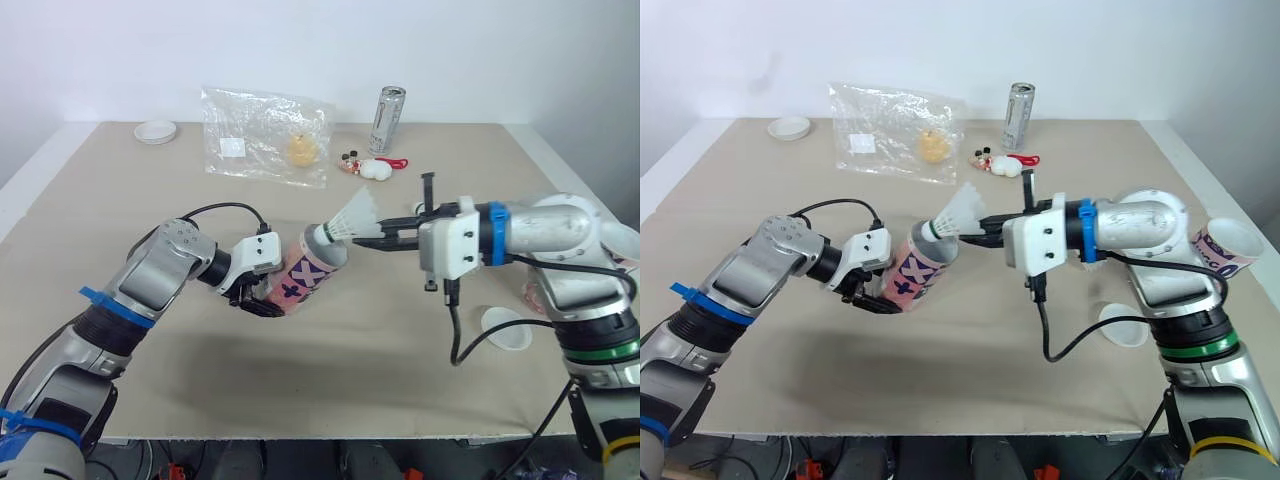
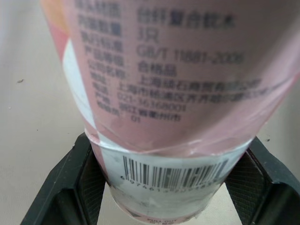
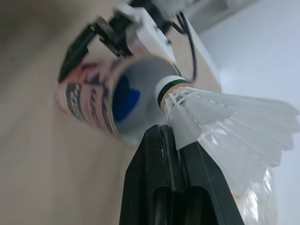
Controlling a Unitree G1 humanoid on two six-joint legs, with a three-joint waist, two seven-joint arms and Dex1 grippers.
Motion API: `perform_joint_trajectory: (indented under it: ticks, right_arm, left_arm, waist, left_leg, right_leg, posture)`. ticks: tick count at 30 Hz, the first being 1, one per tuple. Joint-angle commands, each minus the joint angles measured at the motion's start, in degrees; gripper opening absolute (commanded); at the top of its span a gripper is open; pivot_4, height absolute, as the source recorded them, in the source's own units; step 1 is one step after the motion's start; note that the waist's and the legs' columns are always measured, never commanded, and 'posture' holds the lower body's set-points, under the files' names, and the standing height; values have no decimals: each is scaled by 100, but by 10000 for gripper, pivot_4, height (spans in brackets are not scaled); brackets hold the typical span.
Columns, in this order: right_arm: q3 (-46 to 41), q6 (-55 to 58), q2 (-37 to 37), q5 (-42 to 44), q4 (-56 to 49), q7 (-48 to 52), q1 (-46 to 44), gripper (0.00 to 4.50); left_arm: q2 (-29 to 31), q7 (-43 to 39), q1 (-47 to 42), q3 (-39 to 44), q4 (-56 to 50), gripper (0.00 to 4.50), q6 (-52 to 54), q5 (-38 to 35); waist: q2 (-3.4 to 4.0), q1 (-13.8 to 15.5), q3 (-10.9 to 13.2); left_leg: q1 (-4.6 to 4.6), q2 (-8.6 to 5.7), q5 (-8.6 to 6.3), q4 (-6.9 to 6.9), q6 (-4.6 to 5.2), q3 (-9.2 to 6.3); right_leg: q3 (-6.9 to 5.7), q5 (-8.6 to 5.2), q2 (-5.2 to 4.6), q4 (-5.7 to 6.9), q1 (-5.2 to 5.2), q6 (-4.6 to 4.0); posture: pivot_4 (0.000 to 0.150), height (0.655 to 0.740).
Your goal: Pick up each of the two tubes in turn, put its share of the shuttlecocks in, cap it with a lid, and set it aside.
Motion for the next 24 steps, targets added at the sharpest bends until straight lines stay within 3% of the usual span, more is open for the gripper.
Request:
perform_joint_trajectory:
  ticks: [1,3,6,8,9,11,14,18,24]
  right_arm:
    - [61,-98,-14,-84,-208,117,-243,97]
    - [120,-111,17,-125,-172,151,-276,97]
    - [125,-37,77,-26,-133,184,-350,9131]
    - [62,49,80,72,-113,189,-390,19655]
    - [-70,318,85,292,-149,143,-359,19655]
    - [-308,661,-35,509,-204,80,-207,30864]
    - [-698,1454,-66,949,-381,-243,66,43057]
    - [-1869,3622,-134,1683,-365,-1491,1091,44140]
    - [-3220,5216,468,2404,-687,-3139,2221,44140]
  left_arm:
    - [1,212,-20,-73,39,30225,84,190]
    - [0,234,-7,-68,33,30225,92,193]
    - [-6,246,1,-63,19,30225,109,178]
    - [-3,248,1,-64,24,30225,106,177]
    - [-7,252,-3,-65,43,30225,95,181]
    - [-19,263,-16,-67,84,30225,70,187]
    - [-34,266,-26,-68,103,30225,56,189]
    - [-57,264,-22,-91,118,30225,2,195]
    - [-69,268,22,-113,46,30225,-5,171]
  waist:
    - [0,4,0]
    - [0,4,0]
    - [0,3,0]
    - [0,3,0]
    - [0,4,0]
    - [0,7,0]
    - [-1,18,0]
    - [-10,64,-3]
    - [-3,70,-5]
  left_leg:
    - [-2,0,0,0,0,-1]
    - [-4,-1,0,0,0,0]
    - [-3,0,0,0,0,-1]
    - [-3,0,0,0,0,-1]
    - [-3,0,1,0,0,-2]
    - [-3,0,1,1,1,-2]
    - [-4,-1,1,1,1,-3]
    - [-5,0,3,0,5,-9]
    - [-7,-2,4,-1,7,0]
  right_leg:
    - [0,-1,0,0,0,0]
    - [0,-1,-1,0,-2,1]
    - [-1,0,0,0,-2,0]
    - [-1,0,0,1,-2,0]
    - [-1,0,0,1,-2,0]
    - [0,1,0,1,-1,0]
    - [-1,0,-1,0,0,0]
    - [-5,-1,-1,2,4,-1]
    - [3,-1,-1,5,-3,0]
  posture:
    - [1500,7400]
    - [1500,7400]
    - [1500,7400]
    - [1500,7400]
    - [1500,7400]
    - [1500,7400]
    - [1500,7400]
    - [1500,7400]
    - [1500,7400]
